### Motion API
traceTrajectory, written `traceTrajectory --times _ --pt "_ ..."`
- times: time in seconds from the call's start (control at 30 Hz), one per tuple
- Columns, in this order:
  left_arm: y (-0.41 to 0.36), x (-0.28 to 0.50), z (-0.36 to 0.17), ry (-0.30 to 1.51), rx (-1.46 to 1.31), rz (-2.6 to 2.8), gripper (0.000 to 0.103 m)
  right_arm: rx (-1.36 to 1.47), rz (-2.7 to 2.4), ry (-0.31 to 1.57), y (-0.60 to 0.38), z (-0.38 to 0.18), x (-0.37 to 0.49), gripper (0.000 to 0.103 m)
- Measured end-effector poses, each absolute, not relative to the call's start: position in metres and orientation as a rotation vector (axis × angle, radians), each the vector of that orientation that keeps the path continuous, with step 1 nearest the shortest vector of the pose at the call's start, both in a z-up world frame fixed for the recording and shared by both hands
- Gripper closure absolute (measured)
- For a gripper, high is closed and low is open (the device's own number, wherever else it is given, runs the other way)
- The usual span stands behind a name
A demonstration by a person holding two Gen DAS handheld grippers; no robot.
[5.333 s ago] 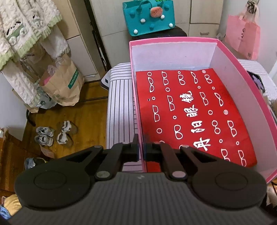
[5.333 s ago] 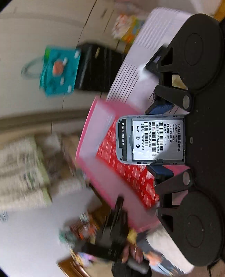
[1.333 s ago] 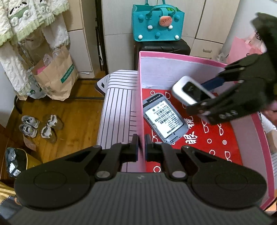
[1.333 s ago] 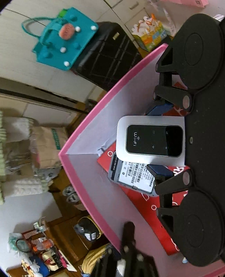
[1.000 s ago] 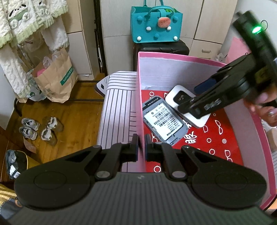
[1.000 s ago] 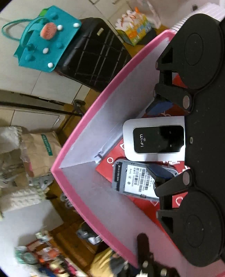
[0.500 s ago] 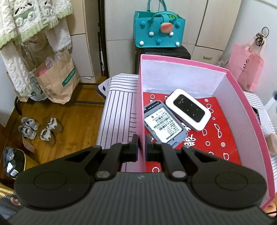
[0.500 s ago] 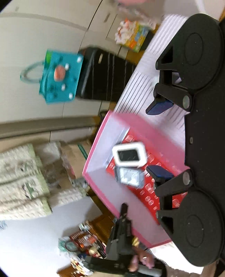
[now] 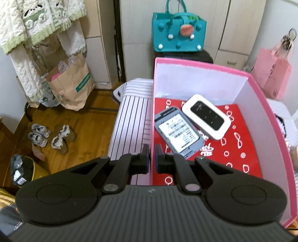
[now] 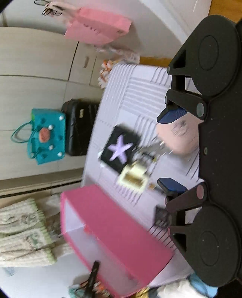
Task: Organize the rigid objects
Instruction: 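Grasp the pink round tape-measure case with the right tool, then lower the pink case into the box and open the right tool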
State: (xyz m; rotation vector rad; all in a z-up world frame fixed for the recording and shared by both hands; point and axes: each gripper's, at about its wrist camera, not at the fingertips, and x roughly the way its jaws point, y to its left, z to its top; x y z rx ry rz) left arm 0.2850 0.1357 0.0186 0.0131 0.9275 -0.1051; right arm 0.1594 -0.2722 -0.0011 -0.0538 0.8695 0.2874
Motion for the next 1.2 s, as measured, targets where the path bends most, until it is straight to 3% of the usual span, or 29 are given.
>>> traceTrajectory --times 0.27,0.5,1.2 --pt "0.135 0.284 0.019 0.943 0.010 -0.068 0.100 -0.223 0.294 0.877 -0.280 -0.031 0.155 0.028" --pt "0.133 0.276 0.016 0.901 -0.003 -0.045 0.100 -0.175 0.332 0.862 -0.293 -0.049 0.156 0.019" --pt "0.135 0.277 0.014 0.889 0.009 -0.068 0.100 0.040 0.219 0.785 -0.311 -0.074 0.176 0.016"
